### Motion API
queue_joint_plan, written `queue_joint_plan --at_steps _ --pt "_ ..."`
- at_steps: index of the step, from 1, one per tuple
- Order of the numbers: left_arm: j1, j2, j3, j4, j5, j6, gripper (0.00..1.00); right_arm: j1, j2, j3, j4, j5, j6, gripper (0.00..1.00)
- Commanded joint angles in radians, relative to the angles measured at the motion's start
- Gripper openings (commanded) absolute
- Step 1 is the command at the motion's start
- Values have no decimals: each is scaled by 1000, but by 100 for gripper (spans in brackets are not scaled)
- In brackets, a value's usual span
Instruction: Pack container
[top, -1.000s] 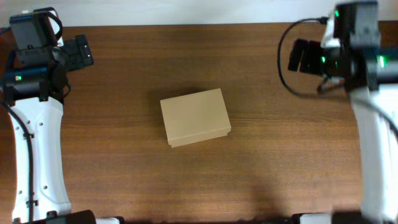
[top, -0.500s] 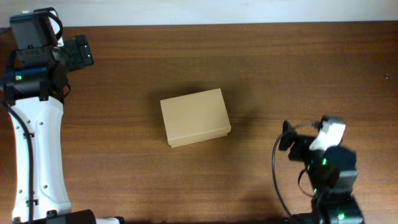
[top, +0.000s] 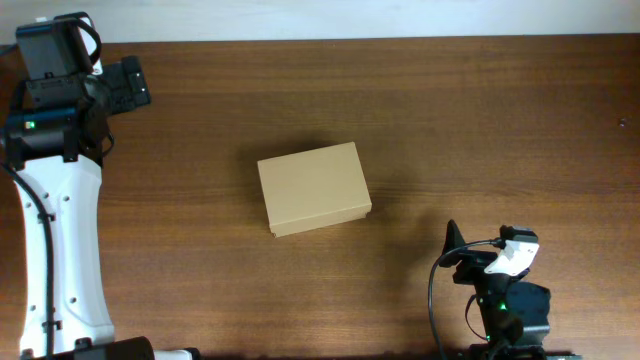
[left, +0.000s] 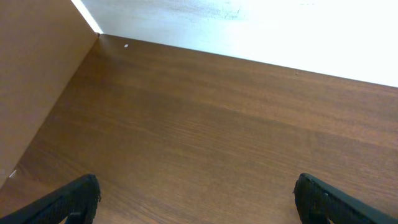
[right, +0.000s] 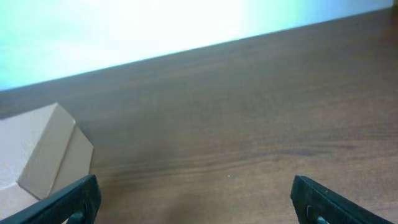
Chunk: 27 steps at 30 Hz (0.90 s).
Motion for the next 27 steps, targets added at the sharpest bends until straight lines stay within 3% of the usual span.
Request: queue_joint_plan --at_steps 1,27 --pt "2 3 0 2 3 0 99 5 -31 -17 26 26 5 99" --pt "-2 -31 -16 -1 3 0 99 6 -51 -18 29 26 5 99"
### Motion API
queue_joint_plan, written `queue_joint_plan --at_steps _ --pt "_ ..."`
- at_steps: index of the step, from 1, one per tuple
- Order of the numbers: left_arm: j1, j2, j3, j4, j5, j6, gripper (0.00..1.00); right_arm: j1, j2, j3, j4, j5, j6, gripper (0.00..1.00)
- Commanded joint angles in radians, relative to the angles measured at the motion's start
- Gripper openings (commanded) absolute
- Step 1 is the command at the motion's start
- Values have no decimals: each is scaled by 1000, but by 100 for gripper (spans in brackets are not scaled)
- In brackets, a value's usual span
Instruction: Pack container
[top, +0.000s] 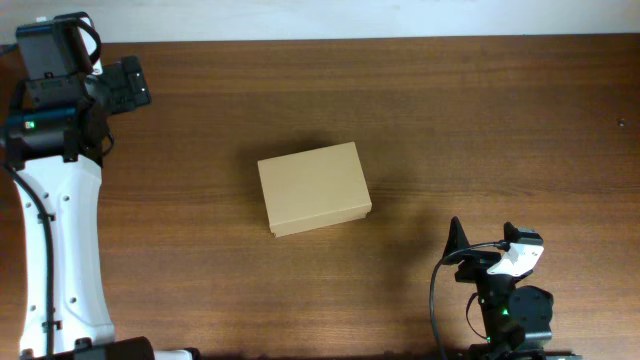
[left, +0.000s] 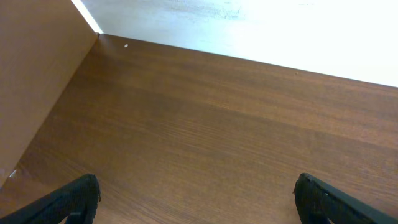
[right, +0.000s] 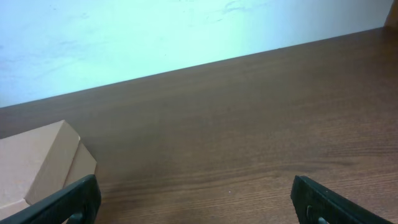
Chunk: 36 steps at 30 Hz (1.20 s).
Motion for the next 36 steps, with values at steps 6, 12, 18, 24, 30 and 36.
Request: queue_joint_plan --at_steps 6,12,18,24,30,36 --pt "-57 -290 -211 -1 3 0 100 6 -11 -13 3 16 5 99" --pt "-106 -647 -579 0 3 1 100 6 -11 -13 3 16 5 99" --pt "-142 -1099 -1094 512 3 0 100 6 -11 -13 3 16 5 99" --pt "-156 -1443 -1501 1065 4 0 100 6 -11 -13 3 16 5 99" --pt "-158 -1557 -1706 1185 4 0 100 6 -11 -13 3 16 5 99" --pt "-158 -1558 -1707 1081 7 0 100 6 -11 -13 3 16 5 99"
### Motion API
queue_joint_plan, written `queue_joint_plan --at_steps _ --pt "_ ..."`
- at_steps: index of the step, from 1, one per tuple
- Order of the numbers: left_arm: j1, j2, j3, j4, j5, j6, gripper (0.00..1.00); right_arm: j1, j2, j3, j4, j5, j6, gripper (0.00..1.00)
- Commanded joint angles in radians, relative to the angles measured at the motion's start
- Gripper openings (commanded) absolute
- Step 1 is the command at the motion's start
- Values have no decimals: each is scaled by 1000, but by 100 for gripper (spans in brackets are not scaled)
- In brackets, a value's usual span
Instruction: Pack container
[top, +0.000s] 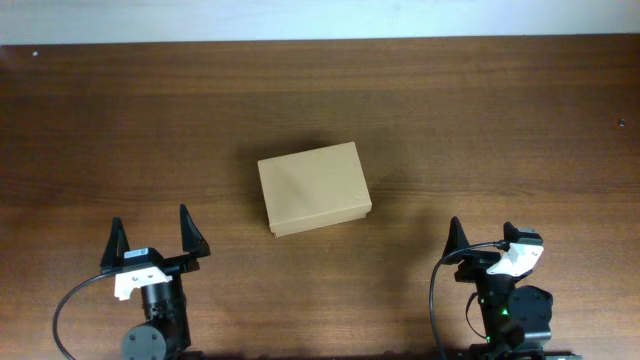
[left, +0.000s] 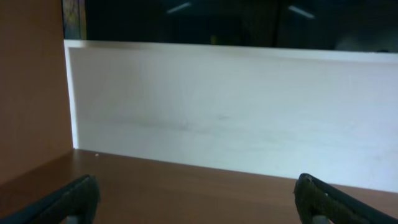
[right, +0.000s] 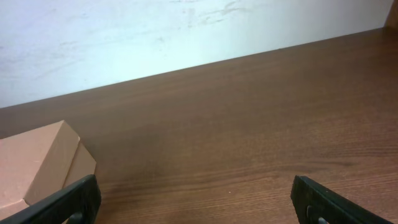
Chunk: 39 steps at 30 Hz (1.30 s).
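Note:
A closed tan cardboard box (top: 313, 188) lies in the middle of the wooden table (top: 480, 120); its corner shows at the left of the right wrist view (right: 37, 163). My left gripper (top: 152, 240) sits at the near left edge, open and empty, facing the far wall (left: 198, 205). Near the front right edge my right gripper (top: 482, 245) stands open and empty, to the right of the box and nearer than it (right: 198, 202). No items for packing are in view.
A white wall (left: 224, 112) runs along the table's far edge. A brown upright panel (left: 31, 93) stands at the left of the left wrist view.
My left arm has left the table's far left corner and now sits folded at the near left edge, its open gripper pointing at the far wall. The right arm and the box have stayed put.
At first my left arm reached to the far left corner and my right gripper sat open at the front right. Then the right gripper stood slightly nearer the front edge. Now the left arm is back at the front left. The box stayed closed and still throughout.

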Motion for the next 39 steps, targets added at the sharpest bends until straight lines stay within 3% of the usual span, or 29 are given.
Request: queue_joint_plan --at_steps 1,10,39 --pt "-6 -11 0 -39 7 0 99 6 -8 -7 -2 15 5 99" --pt "-6 -10 0 -336 8 1 99 6 -8 -7 -2 15 5 99" --pt "-6 -5 1 -322 4 1 100 6 -8 -7 -2 15 5 99"
